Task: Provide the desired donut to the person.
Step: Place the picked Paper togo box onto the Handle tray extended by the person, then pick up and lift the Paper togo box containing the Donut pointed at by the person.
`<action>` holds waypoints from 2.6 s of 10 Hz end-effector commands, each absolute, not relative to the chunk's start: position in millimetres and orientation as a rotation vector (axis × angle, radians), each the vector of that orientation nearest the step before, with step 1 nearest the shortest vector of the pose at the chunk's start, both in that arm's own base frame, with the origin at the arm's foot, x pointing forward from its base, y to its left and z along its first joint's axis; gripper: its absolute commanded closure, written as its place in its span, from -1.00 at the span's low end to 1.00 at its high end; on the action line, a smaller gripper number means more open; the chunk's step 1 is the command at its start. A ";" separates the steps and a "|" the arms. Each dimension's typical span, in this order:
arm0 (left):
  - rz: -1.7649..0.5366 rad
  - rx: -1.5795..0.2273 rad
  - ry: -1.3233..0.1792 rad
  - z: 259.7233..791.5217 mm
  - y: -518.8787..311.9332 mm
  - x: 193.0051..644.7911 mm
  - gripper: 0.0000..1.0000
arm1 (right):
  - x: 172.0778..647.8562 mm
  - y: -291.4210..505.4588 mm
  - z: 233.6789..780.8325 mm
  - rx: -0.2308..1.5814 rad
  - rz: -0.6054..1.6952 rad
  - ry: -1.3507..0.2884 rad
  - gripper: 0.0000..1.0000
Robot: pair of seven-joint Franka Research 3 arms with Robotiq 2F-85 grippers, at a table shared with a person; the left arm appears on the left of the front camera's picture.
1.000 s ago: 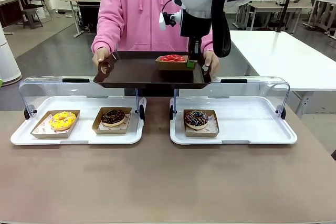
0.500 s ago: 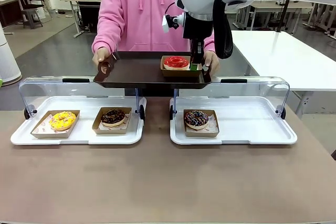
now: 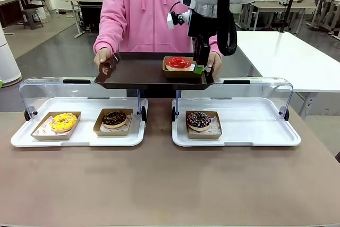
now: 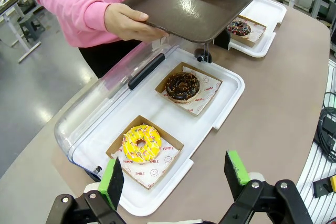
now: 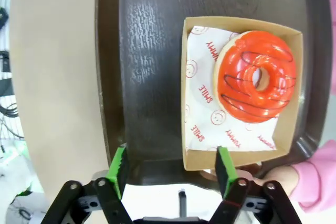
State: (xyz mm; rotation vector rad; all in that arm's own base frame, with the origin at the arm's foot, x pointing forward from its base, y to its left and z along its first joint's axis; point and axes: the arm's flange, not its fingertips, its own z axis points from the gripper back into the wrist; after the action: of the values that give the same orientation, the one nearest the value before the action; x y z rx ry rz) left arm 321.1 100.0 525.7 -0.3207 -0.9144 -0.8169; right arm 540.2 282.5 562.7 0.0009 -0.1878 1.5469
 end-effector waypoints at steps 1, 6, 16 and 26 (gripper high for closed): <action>-0.811 -0.330 -0.920 526.2 101.3 321.2 -1.00 | 548.5 280.7 565.4 0.052 1.563 -0.177 -1.00; -0.811 -0.330 -0.920 526.2 101.3 321.2 -1.00 | 565.7 270.9 584.7 0.137 1.477 -0.178 -1.00; -0.811 -0.330 -0.920 526.2 101.3 321.2 -1.00 | 550.1 277.9 569.6 0.076 1.524 -0.176 -1.00; -0.811 -0.330 -0.920 526.2 101.3 321.2 -1.00 | 363.8 -19.5 535.0 0.381 1.044 -0.846 -1.00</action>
State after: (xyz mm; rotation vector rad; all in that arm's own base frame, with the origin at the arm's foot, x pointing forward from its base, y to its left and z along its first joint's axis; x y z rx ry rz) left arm 320.9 100.8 525.9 -0.3196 -0.9144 -0.8146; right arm 359.8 -21.6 539.3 0.3104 -0.8033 1.0389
